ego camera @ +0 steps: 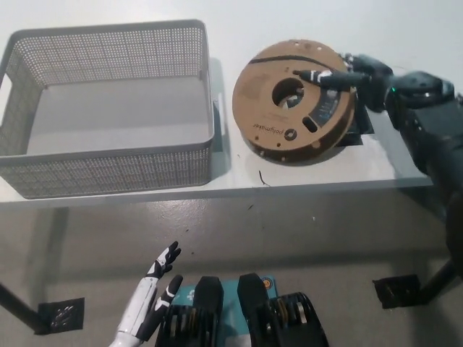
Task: Use the right hand to pick up a 3d printing filament and place it into a container on the left side
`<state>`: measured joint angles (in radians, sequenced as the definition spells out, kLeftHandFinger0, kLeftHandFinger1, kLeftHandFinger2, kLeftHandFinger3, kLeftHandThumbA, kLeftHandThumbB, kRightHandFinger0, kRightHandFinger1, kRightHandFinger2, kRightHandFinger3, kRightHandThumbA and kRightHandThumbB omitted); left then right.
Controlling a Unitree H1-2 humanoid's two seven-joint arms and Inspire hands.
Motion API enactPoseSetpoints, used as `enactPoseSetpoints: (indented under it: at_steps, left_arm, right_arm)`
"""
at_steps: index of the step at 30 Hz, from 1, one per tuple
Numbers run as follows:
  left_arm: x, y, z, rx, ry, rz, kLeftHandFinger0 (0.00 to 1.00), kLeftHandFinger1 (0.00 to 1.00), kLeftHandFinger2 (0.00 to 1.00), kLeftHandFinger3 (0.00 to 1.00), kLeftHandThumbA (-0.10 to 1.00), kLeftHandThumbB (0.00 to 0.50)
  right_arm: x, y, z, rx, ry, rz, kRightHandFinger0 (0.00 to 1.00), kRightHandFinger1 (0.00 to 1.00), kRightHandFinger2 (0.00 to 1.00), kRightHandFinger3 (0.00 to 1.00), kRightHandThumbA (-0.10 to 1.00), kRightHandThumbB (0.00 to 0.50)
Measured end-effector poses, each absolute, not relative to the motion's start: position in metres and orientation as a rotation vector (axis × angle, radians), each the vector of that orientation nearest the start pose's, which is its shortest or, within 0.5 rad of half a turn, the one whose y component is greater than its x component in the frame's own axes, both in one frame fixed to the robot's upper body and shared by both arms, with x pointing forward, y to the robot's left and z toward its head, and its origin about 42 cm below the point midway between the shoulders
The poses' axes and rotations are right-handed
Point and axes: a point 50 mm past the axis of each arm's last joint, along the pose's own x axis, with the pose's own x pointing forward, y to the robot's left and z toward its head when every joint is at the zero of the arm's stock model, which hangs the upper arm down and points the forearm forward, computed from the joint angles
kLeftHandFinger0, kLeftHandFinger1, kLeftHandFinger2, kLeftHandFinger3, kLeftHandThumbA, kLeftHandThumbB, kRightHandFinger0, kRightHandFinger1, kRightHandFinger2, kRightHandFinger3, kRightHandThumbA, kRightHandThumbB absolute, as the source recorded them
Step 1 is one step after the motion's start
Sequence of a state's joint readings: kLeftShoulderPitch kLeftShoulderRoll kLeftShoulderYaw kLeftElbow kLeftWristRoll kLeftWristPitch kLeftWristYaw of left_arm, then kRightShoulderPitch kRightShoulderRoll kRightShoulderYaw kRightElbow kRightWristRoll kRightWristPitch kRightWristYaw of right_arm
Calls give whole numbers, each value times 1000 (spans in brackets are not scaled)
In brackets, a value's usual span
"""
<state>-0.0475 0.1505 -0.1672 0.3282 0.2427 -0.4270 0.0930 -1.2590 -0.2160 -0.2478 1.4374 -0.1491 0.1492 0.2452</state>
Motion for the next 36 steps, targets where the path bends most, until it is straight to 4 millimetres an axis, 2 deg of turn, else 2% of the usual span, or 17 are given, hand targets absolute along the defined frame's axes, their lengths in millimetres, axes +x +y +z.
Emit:
enactPoseSetpoints:
  at_steps: [5, 6, 9, 10, 13, 14, 15, 16, 18, 19, 20, 21, 22, 23, 24, 29, 36]
  left_arm:
    - [284, 220, 46, 365, -162, -174, 1000, 1000, 1000, 1000, 1000, 128]
    - [284, 220, 46, 365, -161, -174, 1000, 1000, 1000, 1000, 1000, 132]
    - [283, 220, 45, 365, -160, -174, 1000, 1000, 1000, 1000, 1000, 122]
    - [283, 220, 45, 365, -160, -174, 1000, 1000, 1000, 1000, 1000, 121]
    - [283, 220, 45, 365, -159, -174, 1000, 1000, 1000, 1000, 1000, 116]
    - [283, 220, 45, 365, -159, -174, 1000, 1000, 1000, 1000, 1000, 112]
    - [283, 220, 45, 365, -159, -174, 1000, 1000, 1000, 1000, 1000, 110]
    - [283, 220, 45, 365, -159, -174, 1000, 1000, 1000, 1000, 1000, 110]
    - [283, 220, 45, 365, -159, -174, 1000, 1000, 1000, 1000, 1000, 109]
    - [283, 220, 45, 365, -159, -174, 1000, 1000, 1000, 1000, 1000, 109]
    - [283, 220, 45, 365, -159, -174, 1000, 1000, 1000, 1000, 1000, 110]
    - [283, 220, 45, 365, -159, -174, 1000, 1000, 1000, 1000, 1000, 112]
    - [283, 220, 45, 366, -159, -174, 1000, 1000, 1000, 1000, 1000, 110]
    - [283, 220, 45, 366, -159, -174, 1000, 1000, 1000, 1000, 1000, 106]
    - [283, 220, 45, 367, -159, -174, 1000, 1000, 1000, 1000, 1000, 95]
    - [283, 220, 45, 371, -160, -176, 1000, 1000, 1000, 1000, 1000, 104]
    - [283, 220, 45, 380, -160, -179, 1000, 1000, 1000, 1000, 1000, 94]
  right_arm:
    - [578, -230, 244, 120, 392, 145, 0, 98, 597, 1000, -100, 91]
    - [576, -232, 238, 172, 404, 131, 0, 109, 629, 940, -100, 92]
    - [569, -238, 221, 311, 427, 97, 0, 129, 627, 523, -100, 101]
    - [569, -239, 220, 360, 424, 88, 0, 129, 625, 439, -100, 103]
    - [568, -243, 217, 479, 425, 60, 0, 93, 623, 533, -100, 111]
    - [567, -243, 217, 508, 424, 53, 0, 86, 628, 616, -100, 96]
    - [567, -243, 217, 567, 421, 42, 0, 98, 665, 987, -100, 113]
    - [567, -244, 216, 597, 420, 36, 0, 99, 676, 877, -100, 128]
    - [567, -244, 217, 671, 417, 25, 0, 105, 679, 1000, -100, 129]
    - [568, -243, 218, 716, 414, 19, 0, 103, 686, 831, -100, 124]
    - [568, -243, 219, 744, 410, 17, 0, 89, 658, 811, -100, 94]
    - [569, -243, 222, 769, 406, 15, 53, 226, 736, 603, -100, 146]
    - [570, -242, 223, 786, 404, 16, 2, 94, 622, 604, -100, 72]
    - [572, -240, 230, 825, 395, 23, 0, 122, 642, 704, -100, 63]
    - [575, -239, 236, 842, 385, 30, 0, 139, 650, 1000, -100, 42]
    - [586, -229, 271, 877, 343, 69, 0, 140, 639, 1000, -100, 81]
    - [599, -207, 324, 847, 292, 131, 0, 74, 619, 1000, -100, 55]
